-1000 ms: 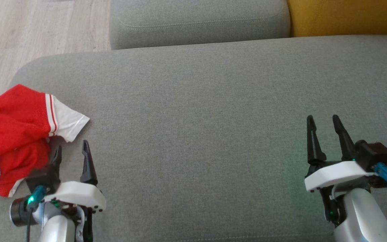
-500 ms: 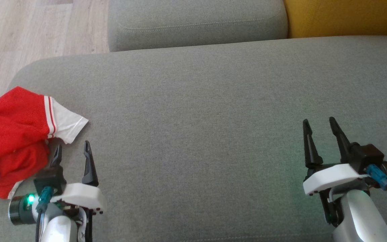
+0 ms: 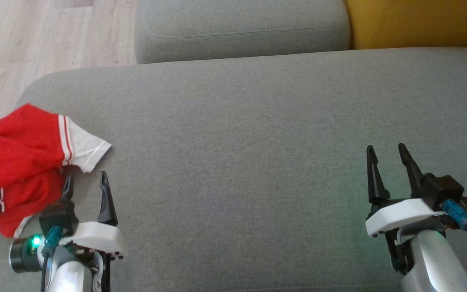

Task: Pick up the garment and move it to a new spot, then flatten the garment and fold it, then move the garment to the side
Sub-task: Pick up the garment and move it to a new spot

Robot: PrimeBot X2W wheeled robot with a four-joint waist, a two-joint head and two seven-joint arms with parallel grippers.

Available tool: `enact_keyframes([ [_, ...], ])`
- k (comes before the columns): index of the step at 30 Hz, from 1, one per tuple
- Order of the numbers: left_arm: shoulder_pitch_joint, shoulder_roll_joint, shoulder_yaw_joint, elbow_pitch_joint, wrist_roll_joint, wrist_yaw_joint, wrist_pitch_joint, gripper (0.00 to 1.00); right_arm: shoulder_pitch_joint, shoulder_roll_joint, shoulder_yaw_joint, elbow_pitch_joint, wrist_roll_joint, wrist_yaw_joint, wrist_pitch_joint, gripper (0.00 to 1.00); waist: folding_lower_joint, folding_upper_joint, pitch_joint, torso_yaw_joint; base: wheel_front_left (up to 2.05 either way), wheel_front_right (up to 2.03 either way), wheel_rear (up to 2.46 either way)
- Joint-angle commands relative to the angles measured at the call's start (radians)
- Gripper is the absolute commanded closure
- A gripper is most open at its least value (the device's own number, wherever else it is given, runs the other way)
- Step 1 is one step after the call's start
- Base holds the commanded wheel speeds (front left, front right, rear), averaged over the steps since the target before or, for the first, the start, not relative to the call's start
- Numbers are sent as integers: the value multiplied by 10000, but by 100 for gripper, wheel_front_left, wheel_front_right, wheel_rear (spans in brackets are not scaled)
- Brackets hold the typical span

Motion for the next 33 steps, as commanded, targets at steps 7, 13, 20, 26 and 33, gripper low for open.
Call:
enact_keyframes([
  [7, -576, 74, 313, -200, 51, -102, -124, 0, -470, 1, 518, -312, 96, -9, -111, 0, 0, -1, 8, 967, 0, 0, 0],
  [13, -549, 84, 401, -187, 68, -117, -124, 0, -343, 8, 771, -259, 281, -9, -111, 0, 0, -1, -36, 2304, 0, 0, 0],
  [20, -348, 193, 706, -132, 48, -61, -124, 0, -288, 11, 1119, -245, 547, -9, -111, 0, 0, -1, -36, 3801, 0, 0, 0],
  [26, -29, 180, 894, -337, 38, 95, -124, 0, -306, 11, 1355, -230, 655, -9, -111, 0, 0, -1, 18, 4772, 0, 0, 0],
  [33, 53, 173, 1109, -318, -66, 9, -124, 0, -452, 12, 1615, -182, 694, -9, -111, 0, 0, -1, 159, 5211, 0, 0, 0],
])
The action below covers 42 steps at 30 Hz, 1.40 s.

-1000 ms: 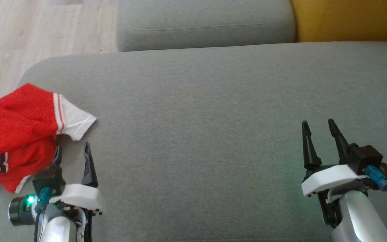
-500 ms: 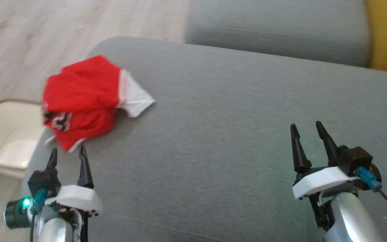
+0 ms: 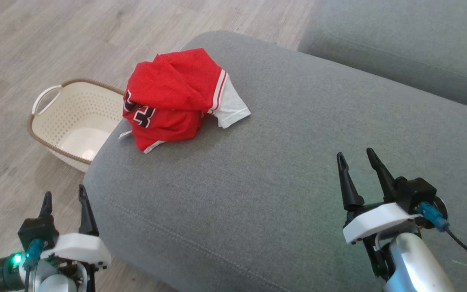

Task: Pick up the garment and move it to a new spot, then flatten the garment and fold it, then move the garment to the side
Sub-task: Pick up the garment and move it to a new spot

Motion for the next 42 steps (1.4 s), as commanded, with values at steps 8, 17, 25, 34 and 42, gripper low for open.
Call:
enact_keyframes([
  [8, -575, 53, 389, -242, -237, -93, -122, 0, -697, -28, 378, -218, -160, -9, -111, 0, 0, 0, 441, -369, 0, 0, 0],
  [17, -1901, 153, 846, 371, -596, -682, -122, 0, -1190, -224, 698, -342, -395, -9, -111, 0, 0, 0, 1401, -1332, 0, 0, 0],
  [25, -3440, 654, 1020, 1296, -475, -1071, -122, 0, -1573, -654, 886, -455, -448, -9, -111, 0, 0, 0, 2270, -1953, 0, 0, 0],
  [34, -5043, 1337, 1254, 2882, -442, -1210, -122, 0, -1975, -833, 1196, -530, -356, -9, -111, 0, 0, 0, 2925, -2611, 0, 0, 0],
  [42, -6285, 1797, 1269, 5144, -373, -807, 35, 0, -2241, -889, 1339, -483, -276, -9, -111, 0, 0, 0, 3326, -2957, 0, 0, 0],
])
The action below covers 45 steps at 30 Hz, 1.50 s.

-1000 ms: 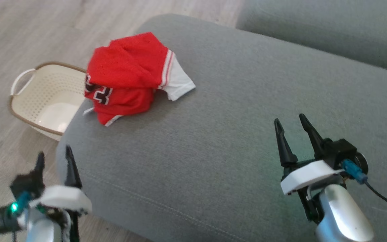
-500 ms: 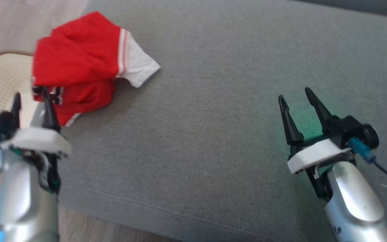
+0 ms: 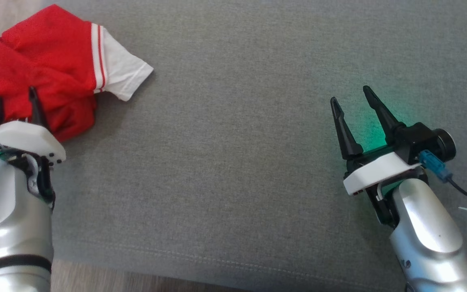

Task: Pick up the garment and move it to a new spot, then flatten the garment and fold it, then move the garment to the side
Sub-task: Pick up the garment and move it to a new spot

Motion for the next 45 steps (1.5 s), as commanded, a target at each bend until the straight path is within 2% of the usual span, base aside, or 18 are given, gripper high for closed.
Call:
enact_keyframes([
  [1, -380, 589, 311, 103, 33, 102, 38, 0, -164, 4, 217, -274, 104, -9, -109, 0, -1, 0, 94, -95, 0, 0, 0],
  [6, -790, 670, 332, 1327, -89, 218, 367, 0, -190, -12, 241, -207, 193, -9, -109, 0, -1, 0, 165, -192, 0, 0, 0],
  [9, -961, 688, 327, 1904, -185, 161, 436, 100, -215, -32, 269, -174, 241, -9, -109, 0, -1, 0, 182, -230, 0, 0, 0],
  [15, -1200, 659, 344, 2630, -394, 24, 253, 100, -244, -51, 341, -80, 315, -9, -109, 0, -1, 0, 102, -293, 0, 0, 0],
  [22, -1397, 791, 248, 2444, -418, -137, -86, 100, -166, 45, 274, -23, 386, -9, -109, 0, -1, 0, -269, -371, 0, 0, 0],
  [29, -1504, 788, 24, 975, -322, -442, -157, 100, 70, 239, 147, 30, 435, -9, -109, 0, -1, 0, -817, -389, 0, 0, 0],
  [32, -1342, 555, -116, 66, -317, -600, -159, 100, 214, 362, 25, -6, 453, -9, -109, 0, -1, 0, -1113, -441, 0, 0, 0],
  [37, -1126, 167, -439, -708, -289, -811, -161, 100, 364, 510, -158, -92, 461, -9, -109, 0, -1, 0, -1430, -647, 0, 0, 0],
  [45, -862, -493, -1191, -1834, -167, -1034, -161, 100, 519, 686, -367, -186, 472, -9, -109, 0, -1, 0, -1763, -1426, 0, 0, 0],
])
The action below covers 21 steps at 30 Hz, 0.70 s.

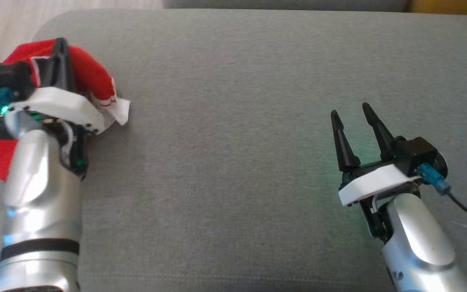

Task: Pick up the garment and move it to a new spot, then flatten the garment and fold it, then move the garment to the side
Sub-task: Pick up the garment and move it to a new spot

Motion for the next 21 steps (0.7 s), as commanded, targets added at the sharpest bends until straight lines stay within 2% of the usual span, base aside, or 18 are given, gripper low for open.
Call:
enact_keyframes([
  [1, -234, 148, 32, -581, 74, -62, -121, 100, -16, 111, 156, -352, 52, -9, -109, 0, 0, 0, -128, -406, 0, 0, 0],
  [9, -153, -436, -1091, -1316, -218, -176, -121, 100, -26, 224, 236, -535, 108, -9, -109, 0, 0, 0, -135, -1841, 0, 0, 0],
  [14, -220, -537, -2346, -1482, -929, -190, -122, 100, -99, 253, 299, -616, 168, -9, -109, 0, 0, 0, 40, -2767, 0, 0, 0],
  [20, -537, -543, -4609, -1904, -2467, 375, -122, 100, -213, 268, 407, -700, 308, -9, -109, 0, 0, 0, 298, -3839, 0, 0, 0],
  [21, -537, -543, -4609, -1904, -2467, 375, -122, 100, -213, 268, 407, -700, 308, -9, -109, 0, 0, 0, 298, -3839, 0, 0, 0],
])
